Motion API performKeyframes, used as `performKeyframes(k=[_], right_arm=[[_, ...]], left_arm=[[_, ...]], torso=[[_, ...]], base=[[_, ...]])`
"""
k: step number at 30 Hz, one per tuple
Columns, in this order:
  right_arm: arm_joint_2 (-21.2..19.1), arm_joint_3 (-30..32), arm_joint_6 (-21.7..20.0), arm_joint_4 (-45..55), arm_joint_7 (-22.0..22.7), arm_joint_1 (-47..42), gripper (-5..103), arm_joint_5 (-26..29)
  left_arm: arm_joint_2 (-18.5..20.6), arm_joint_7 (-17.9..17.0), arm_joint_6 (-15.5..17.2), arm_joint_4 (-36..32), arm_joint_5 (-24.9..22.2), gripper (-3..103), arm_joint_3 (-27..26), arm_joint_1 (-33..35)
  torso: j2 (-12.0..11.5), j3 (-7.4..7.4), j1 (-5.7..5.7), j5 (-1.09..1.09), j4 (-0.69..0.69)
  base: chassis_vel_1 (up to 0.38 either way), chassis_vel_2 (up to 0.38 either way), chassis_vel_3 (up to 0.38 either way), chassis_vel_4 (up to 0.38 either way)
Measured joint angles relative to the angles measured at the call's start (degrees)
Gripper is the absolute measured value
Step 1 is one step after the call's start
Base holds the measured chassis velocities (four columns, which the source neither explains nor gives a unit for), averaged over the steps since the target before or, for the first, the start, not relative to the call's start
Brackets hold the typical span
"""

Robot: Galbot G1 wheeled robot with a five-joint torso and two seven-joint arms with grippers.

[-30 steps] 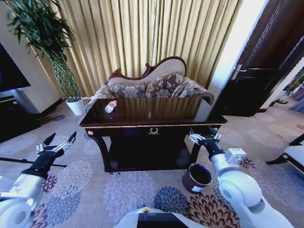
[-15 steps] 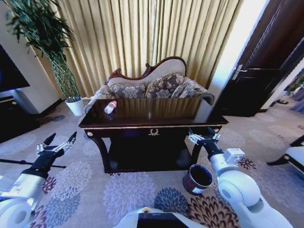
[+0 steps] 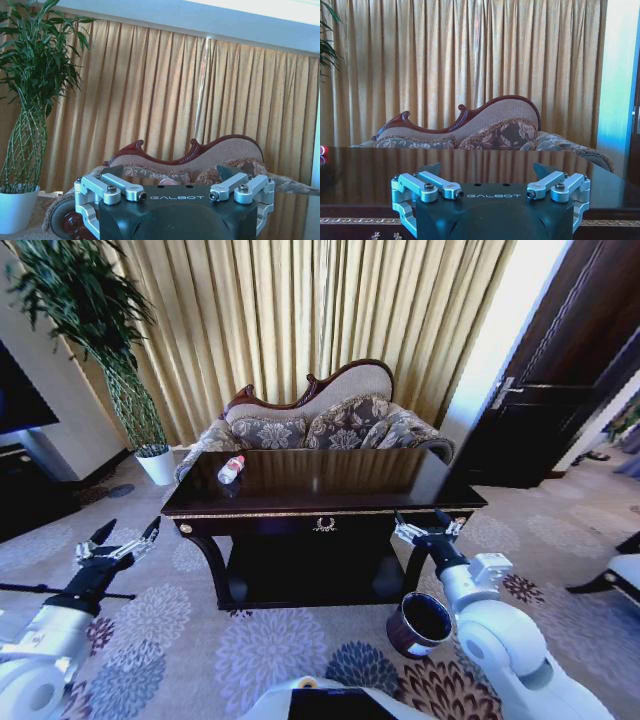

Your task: Move to the front of the table and place the trash on the table into the trash bin.

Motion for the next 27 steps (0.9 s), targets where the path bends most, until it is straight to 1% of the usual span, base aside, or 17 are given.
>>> performKeyframes(k=[27], right_arm=[[0.1, 0.4, 0.1, -0.2, -0.1, -0.2, 100, 0.0]], left_arm=[[-0.2, 0.1, -0.2, 0.1, 0.0, 100, -0.1, 0.1]], torso=[[0.0, 0.0, 0.0, 0.0, 0.0]], base=[[-0.071, 0.065, 0.075, -0.071]])
